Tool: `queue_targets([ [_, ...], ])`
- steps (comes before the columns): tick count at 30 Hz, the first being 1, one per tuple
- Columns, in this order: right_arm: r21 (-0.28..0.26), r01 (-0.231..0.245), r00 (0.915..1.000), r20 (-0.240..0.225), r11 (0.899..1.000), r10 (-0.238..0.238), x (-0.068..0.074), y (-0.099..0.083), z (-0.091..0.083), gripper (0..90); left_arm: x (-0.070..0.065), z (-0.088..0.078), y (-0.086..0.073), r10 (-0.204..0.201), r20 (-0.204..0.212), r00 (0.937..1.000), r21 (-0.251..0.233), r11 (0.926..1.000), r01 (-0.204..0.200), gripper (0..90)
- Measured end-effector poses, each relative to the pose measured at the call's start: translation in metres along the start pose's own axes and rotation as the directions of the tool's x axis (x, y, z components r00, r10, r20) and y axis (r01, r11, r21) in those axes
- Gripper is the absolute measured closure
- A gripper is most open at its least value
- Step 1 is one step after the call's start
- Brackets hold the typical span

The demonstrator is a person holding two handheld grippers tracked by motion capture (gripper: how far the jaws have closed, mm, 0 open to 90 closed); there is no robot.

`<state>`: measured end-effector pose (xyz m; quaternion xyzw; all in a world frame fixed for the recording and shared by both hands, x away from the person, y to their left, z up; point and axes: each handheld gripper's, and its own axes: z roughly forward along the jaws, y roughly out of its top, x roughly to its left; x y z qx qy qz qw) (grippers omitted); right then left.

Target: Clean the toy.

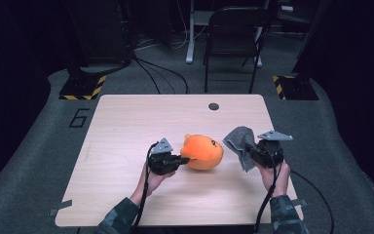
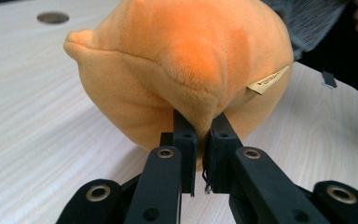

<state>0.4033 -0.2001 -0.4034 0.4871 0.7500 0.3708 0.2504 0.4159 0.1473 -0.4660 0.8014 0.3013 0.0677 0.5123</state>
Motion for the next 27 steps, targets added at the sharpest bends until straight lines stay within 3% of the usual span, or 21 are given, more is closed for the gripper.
queue_targets([
  [4,-0.025,0.081,0.9957,-0.043,0.996,-0.082,0.039,0.022,-0.007,79.0,0.002,0.005,-0.004,-0.014,-0.013,0.9998,0.013,0.9998,0.015,84.4],
  [7,-0.033,0.162,0.9832,-0.081,0.986,-0.164,0.077,0.037,-0.005,79.0,0.003,0.007,-0.006,-0.016,-0.009,0.9998,0.018,0.9997,0.017,84.3],
  [8,-0.025,0.173,0.9808,-0.087,0.985,-0.174,0.083,0.039,-0.004,79.0,0.004,0.008,-0.007,-0.012,-0.005,0.9999,0.022,0.9997,0.012,84.3],
  [9,-0.026,0.205,0.9747,-0.086,0.978,-0.206,0.100,0.042,0.001,79.0,0.004,0.009,-0.007,-0.013,-0.003,0.9999,0.025,0.9996,0.013,84.2],
  [10,-0.020,0.239,0.9662,-0.094,0.971,-0.240,0.106,0.043,0.005,79.0,0.004,0.010,-0.008,-0.022,0.001,0.9998,0.026,0.9994,0.022,84.2],
  [11,-0.007,0.233,0.9672,-0.101,0.972,-0.233,0.116,0.043,0.010,79.0,0.004,0.011,-0.009,-0.022,0.008,0.9997,0.031,0.9993,0.022,84.2],
  [13,0.019,0.274,0.9538,-0.134,0.962,-0.269,0.130,0.039,0.023,79.0,0.004,0.013,-0.010,-0.022,0.014,0.9997,0.042,0.9989,0.021,84.2],
  [15,0.060,0.326,0.9426,-0.097,0.944,-0.319,0.143,0.030,0.036,79.0,0.002,0.015,-0.011,-0.034,0.005,0.9994,0.056,0.9979,0.034,84.2],
  [16,0.073,0.342,0.9382,-0.081,0.937,-0.336,0.144,0.027,0.040,79.1,0.002,0.016,-0.012,-0.040,0.012,0.9991,0.055,0.9977,0.039,84.2],
  [19,0.060,0.314,0.9458,-0.106,0.947,-0.307,0.131,0.023,0.043,79.1,0.002,0.016,-0.013,-0.058,0.025,0.9980,0.050,0.9971,0.057,84.2],
  [20,0.070,0.291,0.9534,-0.104,0.954,-0.283,0.128,0.023,0.042,79.0,0.002,0.015,-0.012,-0.051,0.025,0.9984,0.054,0.9973,0.049,84.2],
  [21,0.068,0.296,0.9527,-0.095,0.953,-0.289,0.124,0.023,0.042,79.1,0.000,0.016,-0.013,-0.059,0.028,0.9978,0.049,0.9971,0.058,84.2],
  [22,0.078,0.280,0.9583,-0.084,0.957,-0.273,0.115,0.019,0.042,79.0,0.000,0.016,-0.013,-0.059,0.028,0.9978,0.049,0.9971,0.058,84.2],
  [23,0.078,0.280,0.9583,-0.084,0.957,-0.273,0.115,0.019,0.042,79.0,0.000,0.016,-0.013,-0.058,0.030,0.9978,0.051,0.9971,0.057,84.2],
  [27,0.105,0.223,0.9747,-0.033,0.969,-0.221,0.089,0.009,0.046,78.9,0.000,0.017,-0.013,-0.068,0.035,0.9971,0.050,0.9966,0.066,84.1],
])
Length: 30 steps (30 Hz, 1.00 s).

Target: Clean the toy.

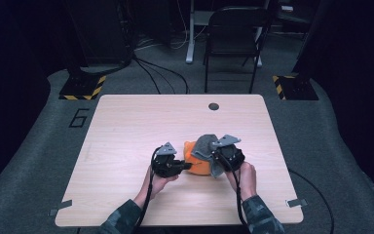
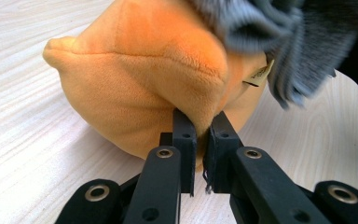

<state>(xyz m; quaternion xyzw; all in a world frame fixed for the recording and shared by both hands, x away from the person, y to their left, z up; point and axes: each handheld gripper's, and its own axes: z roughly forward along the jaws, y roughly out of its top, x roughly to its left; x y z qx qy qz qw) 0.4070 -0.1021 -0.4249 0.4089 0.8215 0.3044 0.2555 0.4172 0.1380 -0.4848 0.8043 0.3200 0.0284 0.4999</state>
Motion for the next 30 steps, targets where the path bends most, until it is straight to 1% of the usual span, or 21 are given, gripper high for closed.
queue_targets([
  [1,0.015,-0.023,0.9997,0.010,1.000,0.023,-0.008,-0.005,0.003,78.9,0.000,0.000,0.000,0.001,0.001,1.0000,0.000,1.0000,-0.001,84.0],
  [2,0.043,-0.073,0.9970,0.026,0.996,0.072,-0.022,-0.016,0.011,78.9,0.000,0.000,0.000,0.002,-0.001,1.0000,0.000,1.0000,-0.002,84.0],
  [3,0.043,-0.073,0.9970,0.026,0.996,0.072,-0.022,-0.016,0.011,78.9,0.000,0.000,0.000,0.004,0.000,1.0000,0.000,1.0000,-0.004,84.0],
  [4,0.070,-0.082,0.9962,0.036,0.994,0.080,-0.029,-0.022,0.017,78.9,0.000,0.000,0.000,0.010,-0.003,0.9999,-0.002,0.9999,-0.010,83.9],
  [7,0.129,-0.135,0.9907,0.039,0.982,0.131,-0.045,-0.038,0.035,78.8,0.001,0.001,0.000,0.021,0.001,0.9998,-0.002,0.9998,-0.021,83.9],
  [9,0.151,-0.156,0.9876,0.038,0.976,0.152,-0.051,-0.043,0.040,78.7,0.001,0.001,0.000,0.023,0.001,0.9997,-0.002,0.9997,-0.023,83.8],
  [12,0.124,-0.162,0.9864,0.048,0.979,0.158,-0.056,-0.040,0.031,78.7,0.000,0.001,0.000,0.022,0.002,0.9998,-0.005,0.9997,-0.022,83.7],
  [13,0.105,-0.166,0.9858,0.046,0.981,0.162,-0.057,-0.037,0.025,78.6,0.000,0.001,0.000,0.018,0.003,0.9998,-0.007,0.9998,-0.018,83.6],
  [14,0.058,-0.178,0.9839,0.027,0.982,0.177,-0.057,-0.028,0.009,78.6,-0.001,0.001,0.000,0.018,0.002,0.9998,-0.004,0.9998,-0.018,83.5],
  [15,0.058,-0.178,0.9839,0.027,0.982,0.177,-0.057,-0.028,0.009,78.6,-0.001,0.001,0.000,0.020,0.001,0.9998,-0.003,0.9998,-0.020,83.5],
  [17,0.001,-0.168,0.9858,-0.006,0.986,0.168,-0.053,-0.018,-0.007,78.5,-0.002,0.002,0.000,0.018,0.003,0.9998,-0.004,0.9998,-0.018,83.4],
  [18,-0.022,-0.160,0.9870,-0.023,0.987,0.159,-0.047,-0.012,-0.016,78.5,-0.002,0.002,0.000,0.018,0.003,0.9998,-0.004,0.9998,-0.018,83.4],
  [20,-0.073,-0.110,0.9924,-0.062,0.991,0.106,-0.032,0.000,-0.029,78.5,-0.001,0.002,0.000,0.026,0.006,0.9997,-0.001,0.9997,-0.026,83.4],
  [22,-0.104,-0.067,0.9928,-0.105,0.992,0.056,-0.012,0.011,-0.037,78.4,-0.001,0.002,0.000,0.032,0.009,0.9994,0.005,0.9995,-0.032,83.4],
  [23,-0.115,-0.007,0.9919,-0.126,0.993,-0.008,0.009,0.018,-0.037,78.4,-0.001,0.002,0.000,0.028,0.006,0.9996,-0.002,0.9996,-0.028,83.4],
  [24,-0.109,0.037,0.9888,-0.140,0.993,-0.052,0.018,0.019,-0.034,78.3,-0.002,0.002,0.000,0.024,0.004,0.9997,-0.006,0.9997,-0.024,83.4],
  [25,-0.109,0.037,0.9888,-0.140,0.993,-0.052,0.018,0.019,-0.034,78.3,-0.002,0.003,0.000,0.025,0.008,0.9997,-0.007,0.9997,-0.025,83.4],
  [27,-0.072,0.071,0.9882,-0.131,0.995,-0.080,0.032,0.018,-0.024,78.2,-0.001,0.002,-0.001,0.029,0.009,0.9996,0.000,0.9996,-0.029,83.4],
  [28,-0.048,0.083,0.9883,-0.124,0.995,-0.089,0.035,0.016,-0.018,78.1,-0.001,0.002,-0.001,0.021,0.006,0.9998,0.000,0.9998,-0.021,83.4],
  [29,-0.047,0.091,0.9873,-0.126,0.995,-0.096,0.030,0.011,-0.009,78.1,0.000,0.002,-0.001,0.028,0.004,0.9996,0.008,0.9996,-0.028,83.3],
  [30,-0.047,0.091,0.9873,-0.126,0.995,-0.096,0.030,0.011,-0.009,78.1,0.000,0.003,-0.002,0.031,0.007,0.9995,0.007,0.9995,-0.031,83.3],
])
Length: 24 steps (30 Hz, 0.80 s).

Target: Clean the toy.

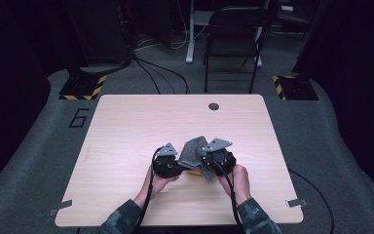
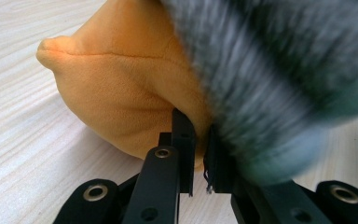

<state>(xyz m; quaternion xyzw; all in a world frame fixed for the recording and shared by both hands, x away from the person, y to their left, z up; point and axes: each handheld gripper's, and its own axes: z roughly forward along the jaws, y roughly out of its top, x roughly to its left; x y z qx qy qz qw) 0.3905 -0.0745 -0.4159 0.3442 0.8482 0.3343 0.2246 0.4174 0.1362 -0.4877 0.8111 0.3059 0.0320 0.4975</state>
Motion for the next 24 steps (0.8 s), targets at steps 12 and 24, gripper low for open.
queue_targets([
  [12,0.058,-0.164,0.9834,0.089,0.985,0.158,-0.053,-0.029,0.010,78.1,-0.001,0.001,0.000,-0.007,0.007,0.9999,-0.001,1.0000,0.007,83.2],
  [24,0.222,-0.274,0.9593,0.131,0.936,0.250,-0.080,-0.068,0.055,78.0,-0.002,0.002,0.000,-0.002,0.018,0.9998,-0.005,1.0000,0.002,83.1],
])
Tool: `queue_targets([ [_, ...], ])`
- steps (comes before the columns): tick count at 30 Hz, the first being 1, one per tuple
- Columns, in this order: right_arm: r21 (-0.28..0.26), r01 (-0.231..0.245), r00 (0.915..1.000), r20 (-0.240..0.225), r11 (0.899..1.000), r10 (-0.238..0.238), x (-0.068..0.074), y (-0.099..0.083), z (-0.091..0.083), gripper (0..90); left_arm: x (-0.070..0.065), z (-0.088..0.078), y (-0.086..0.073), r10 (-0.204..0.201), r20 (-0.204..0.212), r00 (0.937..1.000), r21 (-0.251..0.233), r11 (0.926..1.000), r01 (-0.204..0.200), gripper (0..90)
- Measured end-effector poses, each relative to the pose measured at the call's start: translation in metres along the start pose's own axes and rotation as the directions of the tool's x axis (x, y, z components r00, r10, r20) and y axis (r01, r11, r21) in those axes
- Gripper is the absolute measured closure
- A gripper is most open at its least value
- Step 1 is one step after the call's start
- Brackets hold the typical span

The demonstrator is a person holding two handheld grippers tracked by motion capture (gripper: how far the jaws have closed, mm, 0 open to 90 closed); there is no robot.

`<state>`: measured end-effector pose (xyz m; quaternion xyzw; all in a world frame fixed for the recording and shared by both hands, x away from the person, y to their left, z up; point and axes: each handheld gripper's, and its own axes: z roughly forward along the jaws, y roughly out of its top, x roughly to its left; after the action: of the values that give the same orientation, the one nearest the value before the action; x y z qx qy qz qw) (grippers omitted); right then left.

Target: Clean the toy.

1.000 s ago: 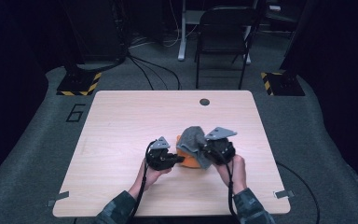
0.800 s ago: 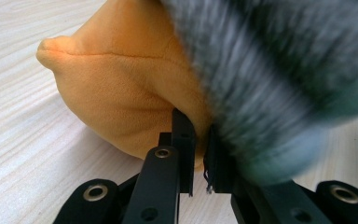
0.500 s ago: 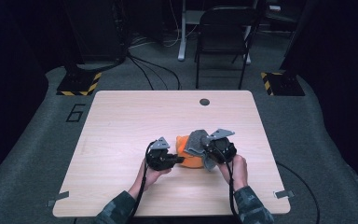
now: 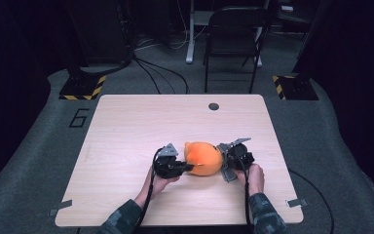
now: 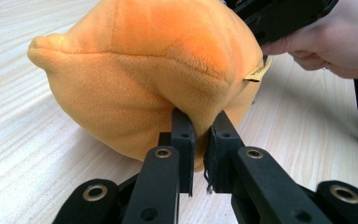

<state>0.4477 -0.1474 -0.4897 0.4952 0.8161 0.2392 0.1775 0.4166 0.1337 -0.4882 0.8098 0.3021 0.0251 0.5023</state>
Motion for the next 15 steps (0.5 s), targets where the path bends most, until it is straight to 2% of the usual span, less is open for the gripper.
queue_targets([
  [1,0.000,0.000,1.0000,0.000,1.000,0.000,0.000,0.000,0.000,78.0,0.000,0.000,0.000,-0.003,0.002,1.0000,-0.001,1.0000,0.003,83.1],
  [3,-0.022,0.025,0.9993,0.029,0.999,-0.024,-0.002,0.003,-0.012,78.0,0.000,0.000,0.000,-0.004,0.001,1.0000,0.000,1.0000,0.004,83.1],
  [4,-0.068,0.012,0.9988,0.047,0.998,-0.008,-0.004,0.008,-0.031,78.0,0.000,-0.001,0.000,-0.006,0.004,1.0000,0.003,1.0000,0.006,83.0],
  [6,-0.128,-0.003,0.9990,0.044,0.992,0.009,-0.003,0.014,-0.057,78.0,0.000,0.000,0.000,-0.002,0.000,1.0000,0.000,1.0000,0.002,83.0],
  [7,-0.128,-0.003,0.9990,0.044,0.992,0.009,-0.003,0.014,-0.057,78.0,0.000,0.000,0.000,0.003,0.004,1.0000,0.003,1.0000,-0.003,83.0],
  [8,-0.163,-0.009,0.9987,0.048,0.987,0.017,0.000,0.018,-0.069,78.0,-0.001,0.000,0.000,0.001,0.000,1.0000,0.003,1.0000,-0.001,83.0],
  [11,-0.254,0.048,0.9985,0.037,0.966,-0.040,0.019,0.028,-0.098,78.0,-0.001,0.000,0.000,0.006,0.001,1.0000,0.003,1.0000,-0.006,82.9],
  [12,-0.265,0.084,0.9964,0.037,0.961,-0.077,0.028,0.030,-0.101,78.0,-0.001,0.001,0.000,0.004,0.004,1.0000,0.003,1.0000,-0.004,82.8],
  [13,-0.243,0.118,0.9927,0.002,0.963,-0.121,0.044,0.032,-0.096,78.1,-0.001,0.001,0.000,0.005,0.003,1.0000,0.002,1.0000,-0.005,82.7],
  [14,-0.243,0.118,0.9927,0.002,0.963,-0.121,0.044,0.032,-0.096,78.1,-0.001,0.001,0.000,0.003,0.003,1.0000,0.001,1.0000,-0.003,82.7],
  [15,-0.219,0.122,0.9907,-0.032,0.968,-0.132,0.049,0.033,-0.088,78.1,-0.001,0.001,0.000,0.003,0.004,1.0000,0.003,1.0000,-0.003,82.7],
])
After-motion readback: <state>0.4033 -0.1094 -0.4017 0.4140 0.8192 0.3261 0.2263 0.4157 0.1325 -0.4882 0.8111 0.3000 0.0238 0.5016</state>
